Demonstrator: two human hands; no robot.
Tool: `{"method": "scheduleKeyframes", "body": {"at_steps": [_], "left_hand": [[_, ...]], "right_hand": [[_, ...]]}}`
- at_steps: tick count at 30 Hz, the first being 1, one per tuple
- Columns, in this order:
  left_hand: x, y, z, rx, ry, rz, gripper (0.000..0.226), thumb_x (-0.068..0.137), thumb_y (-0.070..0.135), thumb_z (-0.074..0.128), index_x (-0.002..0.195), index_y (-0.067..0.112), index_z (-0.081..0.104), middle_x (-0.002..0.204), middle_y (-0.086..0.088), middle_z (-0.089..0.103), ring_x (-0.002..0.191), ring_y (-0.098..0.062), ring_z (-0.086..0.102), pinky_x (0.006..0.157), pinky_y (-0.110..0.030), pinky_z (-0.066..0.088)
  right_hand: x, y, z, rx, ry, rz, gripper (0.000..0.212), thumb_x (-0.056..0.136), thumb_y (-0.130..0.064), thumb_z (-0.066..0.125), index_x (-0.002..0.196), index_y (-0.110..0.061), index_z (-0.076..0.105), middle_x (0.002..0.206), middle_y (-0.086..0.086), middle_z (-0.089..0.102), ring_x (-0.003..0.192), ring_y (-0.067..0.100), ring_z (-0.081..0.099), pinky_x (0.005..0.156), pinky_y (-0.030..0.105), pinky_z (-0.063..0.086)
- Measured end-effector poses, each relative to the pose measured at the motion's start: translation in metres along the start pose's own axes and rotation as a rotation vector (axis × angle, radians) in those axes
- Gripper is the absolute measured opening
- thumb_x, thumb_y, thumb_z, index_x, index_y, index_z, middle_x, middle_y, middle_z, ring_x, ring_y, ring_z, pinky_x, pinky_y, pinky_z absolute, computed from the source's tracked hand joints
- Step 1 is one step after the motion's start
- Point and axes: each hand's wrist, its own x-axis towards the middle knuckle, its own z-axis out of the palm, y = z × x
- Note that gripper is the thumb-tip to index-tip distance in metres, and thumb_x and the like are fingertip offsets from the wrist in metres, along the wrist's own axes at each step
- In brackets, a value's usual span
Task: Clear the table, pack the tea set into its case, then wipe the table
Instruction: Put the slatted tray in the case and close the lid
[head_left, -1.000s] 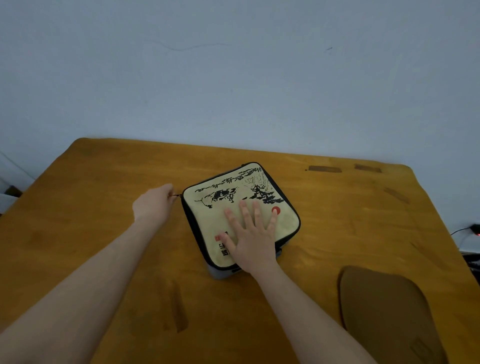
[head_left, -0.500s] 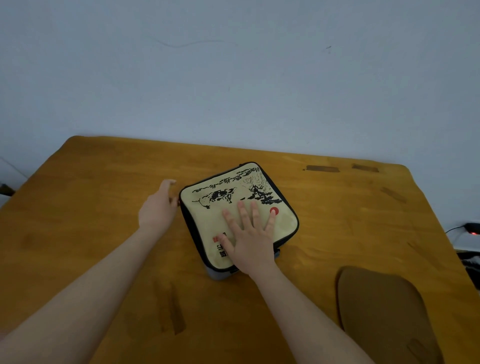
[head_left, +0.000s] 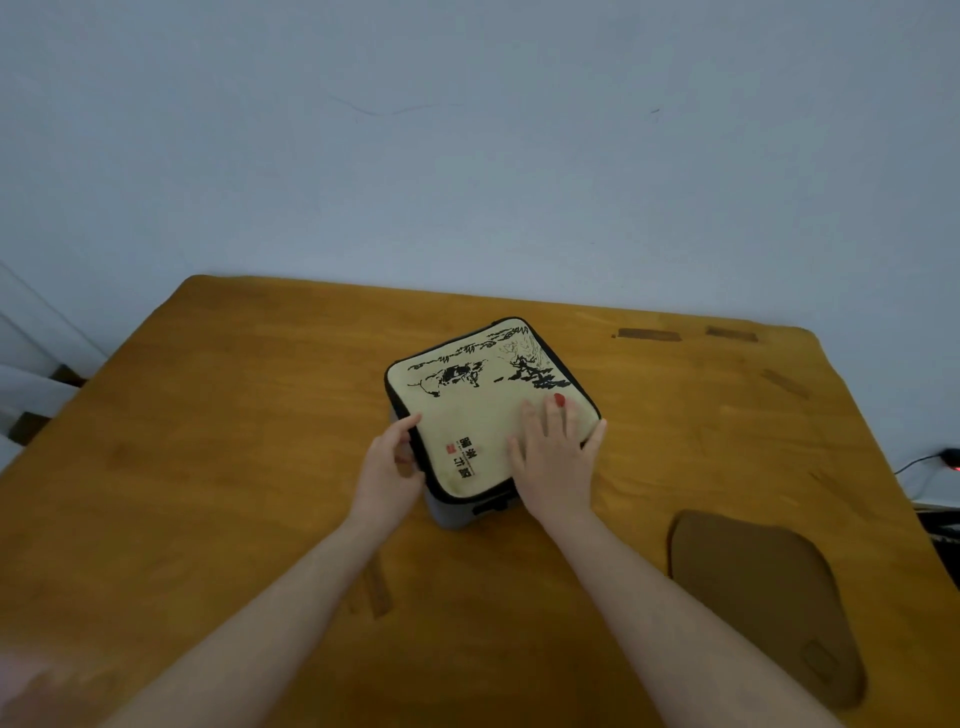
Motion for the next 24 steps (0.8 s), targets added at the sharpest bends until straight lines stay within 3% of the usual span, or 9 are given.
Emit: {"method": "scheduleKeyframes", "body": {"at_steps": [3,6,8,13,16,18,21,24], "left_hand": [[-0.009,0.01,0.003,0.001,-0.054,0.019,0.073,0.079,-0.007,0.068,0.138,0.03,0.045,0.118,0.0,0.048,0.098,-0.012,0.053,0.069,-0.014,0.048],[-0.012,0.021,0.009,0.058,-0.027,0.09,0.068,0.079,0.001,0.072,0.136,0.029,0.047,0.115,-0.001,0.045,0.099,-0.012,0.051,0.073,-0.01,0.042],[-0.011,0.028,0.011,0.157,0.014,0.11,0.059,0.08,0.005,0.071,0.131,0.027,0.053,0.11,0.001,0.044,0.099,-0.013,0.049,0.077,-0.014,0.042],[0.004,0.052,0.004,0.302,0.162,0.105,0.037,0.083,0.008,0.066,0.112,0.03,0.063,0.1,0.003,0.047,0.087,-0.015,0.05,0.067,-0.031,0.049],[0.022,0.068,-0.008,0.217,0.29,0.145,0.026,0.088,0.017,0.064,0.113,0.025,0.065,0.102,0.0,0.051,0.086,-0.014,0.05,0.068,-0.025,0.042],[0.039,0.073,-0.02,0.169,0.389,0.149,0.015,0.092,0.029,0.06,0.103,0.02,0.066,0.097,-0.004,0.055,0.084,-0.017,0.052,0.067,-0.025,0.039],[0.074,0.07,-0.038,0.138,0.482,0.018,0.034,0.094,0.042,0.053,0.085,0.01,0.061,0.095,-0.012,0.054,0.085,-0.026,0.051,0.067,-0.034,0.042],[0.105,0.062,-0.053,0.132,0.511,-0.106,0.037,0.095,0.048,0.049,0.097,0.014,0.064,0.113,-0.011,0.052,0.1,-0.031,0.055,0.081,-0.044,0.051]], "right_hand": [[-0.013,0.029,-0.009,0.044,0.003,0.096,0.058,0.102,-0.047,0.027,0.154,-0.024,0.018,0.162,0.009,0.012,0.149,0.029,0.006,0.116,0.06,0.005],[-0.021,0.049,-0.017,0.15,-0.029,0.161,0.059,0.102,-0.05,0.026,0.154,-0.027,0.013,0.162,0.008,0.009,0.149,0.027,0.008,0.119,0.052,0.01],[-0.026,0.057,-0.021,0.209,-0.039,0.18,0.059,0.102,-0.05,0.027,0.154,-0.028,0.011,0.162,0.009,0.009,0.148,0.027,0.013,0.119,0.051,0.012],[-0.034,0.071,-0.028,0.296,-0.051,0.159,0.062,0.102,-0.046,0.033,0.155,-0.027,0.008,0.162,0.008,0.011,0.148,0.024,0.016,0.118,0.048,0.018],[-0.034,0.081,-0.029,0.313,-0.075,0.162,0.063,0.102,-0.044,0.036,0.155,-0.028,0.007,0.162,0.007,0.012,0.147,0.024,0.018,0.118,0.047,0.018],[-0.034,0.084,-0.029,0.319,-0.094,0.159,0.062,0.102,-0.043,0.036,0.155,-0.029,0.006,0.162,0.006,0.012,0.147,0.023,0.018,0.118,0.047,0.017],[-0.033,0.085,-0.027,0.329,-0.107,0.144,0.062,0.103,-0.042,0.036,0.155,-0.028,0.006,0.162,0.006,0.013,0.147,0.022,0.018,0.118,0.046,0.018],[-0.03,0.08,-0.022,0.342,-0.099,0.106,0.061,0.103,-0.041,0.037,0.154,-0.029,0.007,0.161,0.003,0.015,0.148,0.019,0.017,0.119,0.045,0.018]]}}
